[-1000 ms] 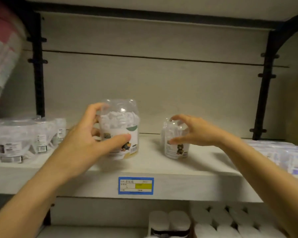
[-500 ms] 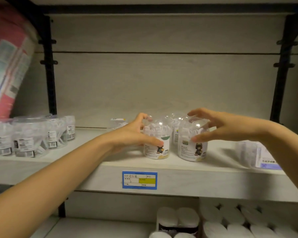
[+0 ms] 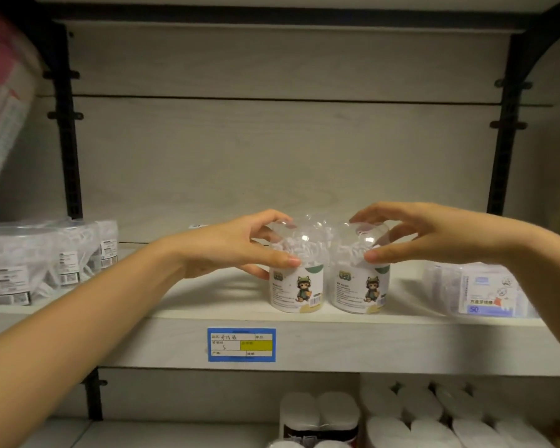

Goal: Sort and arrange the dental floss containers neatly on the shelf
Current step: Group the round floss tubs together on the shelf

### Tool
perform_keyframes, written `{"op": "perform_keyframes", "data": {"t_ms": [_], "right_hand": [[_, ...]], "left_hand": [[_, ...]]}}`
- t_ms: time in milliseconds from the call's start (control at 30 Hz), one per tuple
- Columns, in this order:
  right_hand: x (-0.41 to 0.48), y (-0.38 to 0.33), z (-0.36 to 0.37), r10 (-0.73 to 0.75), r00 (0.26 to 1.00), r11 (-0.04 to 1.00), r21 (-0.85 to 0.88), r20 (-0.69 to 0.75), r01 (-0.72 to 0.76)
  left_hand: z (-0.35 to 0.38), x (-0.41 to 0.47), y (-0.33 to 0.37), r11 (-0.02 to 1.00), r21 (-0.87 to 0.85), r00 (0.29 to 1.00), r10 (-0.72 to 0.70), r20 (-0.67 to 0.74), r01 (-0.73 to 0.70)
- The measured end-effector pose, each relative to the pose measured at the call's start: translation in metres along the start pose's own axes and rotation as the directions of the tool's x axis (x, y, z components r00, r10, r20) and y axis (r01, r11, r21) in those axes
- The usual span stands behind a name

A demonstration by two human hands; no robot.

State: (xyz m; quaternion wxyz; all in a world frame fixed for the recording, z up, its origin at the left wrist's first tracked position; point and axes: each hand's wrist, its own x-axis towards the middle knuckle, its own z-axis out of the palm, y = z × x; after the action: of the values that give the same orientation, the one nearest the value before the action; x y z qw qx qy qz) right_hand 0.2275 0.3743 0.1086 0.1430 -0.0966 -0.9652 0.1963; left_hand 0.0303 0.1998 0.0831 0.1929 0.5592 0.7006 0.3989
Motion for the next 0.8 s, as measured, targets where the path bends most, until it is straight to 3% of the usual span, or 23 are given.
{"op": "perform_keyframes", "data": {"t_ms": [467, 600, 733, 800], "right_hand": [[-0.018, 0.010, -0.019, 0.015, 0.998, 0.994, -0.112, 0.068, -0.008], [-0.014, 0.009, -0.027, 0.011, 0.997, 0.999, -0.044, 0.076, -0.007], [0.027, 0.005, -0.045, -0.019, 1.000, 0.999, -0.027, -0.016, 0.018], [0.059, 0.003, -0.046, -0.022, 1.000, 0.998, -0.063, 0.018, 0.023]], "left_hand": [[0.020, 0.004, 0.015, 1.000, 0.015, 1.000, 0.020, 0.003, -0.020], [0.013, -0.002, 0.014, 0.994, 0.112, 1.000, -0.012, 0.016, 0.010], [-0.020, -0.016, 0.004, 0.990, 0.118, 0.979, -0.048, -0.200, 0.072], [-0.039, -0.024, -0.003, 0.990, 0.092, 0.940, -0.068, -0.336, 0.104]]}}
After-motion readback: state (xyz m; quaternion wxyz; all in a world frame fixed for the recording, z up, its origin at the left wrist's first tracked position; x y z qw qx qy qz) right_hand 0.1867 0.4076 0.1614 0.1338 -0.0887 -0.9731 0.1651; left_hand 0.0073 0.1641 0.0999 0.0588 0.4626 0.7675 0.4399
